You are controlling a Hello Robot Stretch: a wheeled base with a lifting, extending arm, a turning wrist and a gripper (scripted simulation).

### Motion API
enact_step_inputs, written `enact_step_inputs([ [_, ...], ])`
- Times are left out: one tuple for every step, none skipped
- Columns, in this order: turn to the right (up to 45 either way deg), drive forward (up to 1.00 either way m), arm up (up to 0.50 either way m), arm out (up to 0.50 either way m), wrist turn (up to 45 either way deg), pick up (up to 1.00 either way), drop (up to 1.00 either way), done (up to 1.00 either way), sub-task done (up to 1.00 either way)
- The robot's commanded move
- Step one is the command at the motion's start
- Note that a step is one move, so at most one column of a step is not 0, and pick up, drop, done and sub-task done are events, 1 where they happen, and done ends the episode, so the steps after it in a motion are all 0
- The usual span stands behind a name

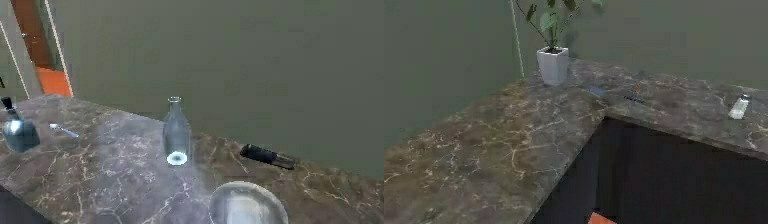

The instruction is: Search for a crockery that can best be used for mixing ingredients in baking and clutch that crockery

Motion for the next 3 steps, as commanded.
enact_step_inputs([
  [-45.0, 0.0, 0.0, 0.0, 0.0, 0.0, 0.0, 0.0, 0.0],
  [-21.0, 0.0, 0.0, 0.0, 0.0, 0.0, 0.0, 0.0, 0.0],
  [0.0, 0.0, 0.5, 0.0, 0.0, 0.0, 0.0, 0.0, 0.0],
])
